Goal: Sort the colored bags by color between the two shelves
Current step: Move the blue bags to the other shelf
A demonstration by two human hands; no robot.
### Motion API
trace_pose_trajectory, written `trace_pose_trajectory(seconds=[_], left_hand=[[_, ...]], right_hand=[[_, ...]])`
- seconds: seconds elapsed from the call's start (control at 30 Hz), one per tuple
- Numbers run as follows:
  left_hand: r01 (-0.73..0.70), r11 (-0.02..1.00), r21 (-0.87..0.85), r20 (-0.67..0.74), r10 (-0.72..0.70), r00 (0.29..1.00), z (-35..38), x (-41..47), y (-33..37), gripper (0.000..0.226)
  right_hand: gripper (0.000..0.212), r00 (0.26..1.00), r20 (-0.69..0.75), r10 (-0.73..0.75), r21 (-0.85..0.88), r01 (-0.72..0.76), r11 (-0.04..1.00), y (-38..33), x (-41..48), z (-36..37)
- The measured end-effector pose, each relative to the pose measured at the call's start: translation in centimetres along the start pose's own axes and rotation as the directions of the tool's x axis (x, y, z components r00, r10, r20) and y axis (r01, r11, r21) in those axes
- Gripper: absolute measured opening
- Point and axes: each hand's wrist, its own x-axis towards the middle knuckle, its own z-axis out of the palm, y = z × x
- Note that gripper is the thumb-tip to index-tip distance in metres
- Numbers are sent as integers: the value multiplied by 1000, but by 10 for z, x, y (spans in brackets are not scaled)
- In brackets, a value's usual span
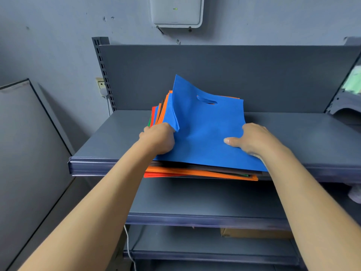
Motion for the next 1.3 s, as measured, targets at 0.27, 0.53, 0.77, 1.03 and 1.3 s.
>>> trace_pose_trajectory(seconds=[0.27,0.53,0.77,1.03,1.3], left_hand=[[-15,1000,3,-71,15,997,-5,-6,2,17],[-43,985,165,-62,53,997,0,-10,6,25],[-120,989,85,-121,130,984,-4,-29,15,43],[-270,963,-9,-168,264,950,-1,-43,28,60],[-160,987,-24,-17,160,987,-7,-34,30,56]], right_hand=[[59,1000,-10,-7,-21,7,1000,1,-2,2],[58,1000,-13,-11,-16,10,1000,1,-2,3],[59,1000,-27,-8,6,8,1000,4,-2,-1],[60,998,-56,2,51,1,999,9,2,-2],[60,996,-93,5,86,3,996,14,0,-2]])
